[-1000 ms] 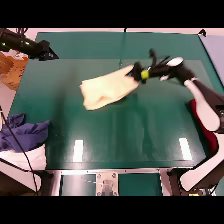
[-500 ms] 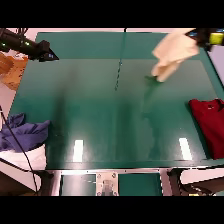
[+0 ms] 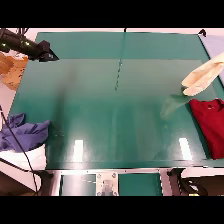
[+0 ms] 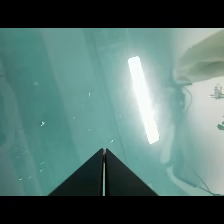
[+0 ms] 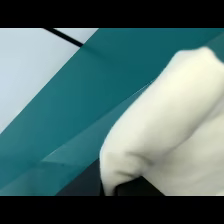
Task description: Fold the shirts.
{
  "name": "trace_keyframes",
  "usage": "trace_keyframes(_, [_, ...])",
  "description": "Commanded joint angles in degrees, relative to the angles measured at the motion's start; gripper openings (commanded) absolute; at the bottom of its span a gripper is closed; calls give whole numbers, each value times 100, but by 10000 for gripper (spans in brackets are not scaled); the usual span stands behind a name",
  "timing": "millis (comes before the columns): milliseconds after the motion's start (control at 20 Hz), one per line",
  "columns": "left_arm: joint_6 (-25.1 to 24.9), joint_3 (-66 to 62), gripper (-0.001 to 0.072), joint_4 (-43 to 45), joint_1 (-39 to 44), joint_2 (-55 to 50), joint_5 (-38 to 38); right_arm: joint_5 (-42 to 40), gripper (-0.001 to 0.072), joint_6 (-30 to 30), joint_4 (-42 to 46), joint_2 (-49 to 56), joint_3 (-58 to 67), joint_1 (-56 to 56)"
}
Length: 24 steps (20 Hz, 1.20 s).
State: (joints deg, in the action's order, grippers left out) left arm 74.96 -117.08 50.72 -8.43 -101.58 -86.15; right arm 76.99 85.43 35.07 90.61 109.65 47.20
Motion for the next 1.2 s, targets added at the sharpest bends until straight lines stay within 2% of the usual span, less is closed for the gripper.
trace_keyframes(0, [2, 2, 25, 0, 4, -4, -2, 404, 15, 57, 151, -2, 4, 487])
trace_keyframes(250, [0, 2, 25, -2, 4, -4, -133, 1519, 15, 1469, 2070, -111, 0, 933])
trace_keyframes(400, [0, 2, 25, 0, 2, -4, -339, 2076, 14, 2105, 3003, -483, -133, 1305])
trace_keyframes(700, [-2, 2, 25, 0, 4, -4, -439, 2802, 16, 2190, 4170, -811, -846, 1825])
trace_keyframes(900, [0, 2, 25, -7, 4, -4, -437, 2787, 16, 2197, 5381, -942, -2090, 1823])
trace_keyframes(1000, [0, 2, 25, -7, 4, -4, -437, 2498, 32, 2194, 5799, -942, -2682, 1823])
trace_keyframes(1050, [0, 2, 25, -7, 2, -4, -437, 2302, 177, 2194, 5960, -942, -2973, 1823])
trace_keyframes(1100, [0, 2, 25, -7, 2, -4, -437, 2138, 467, 2194, 6011, -940, -3296, 1823])
trace_keyframes(1150, [0, 2, 25, -7, 4, -4, -437, 2041, 593, 2192, 6011, -922, -3567, 1823])
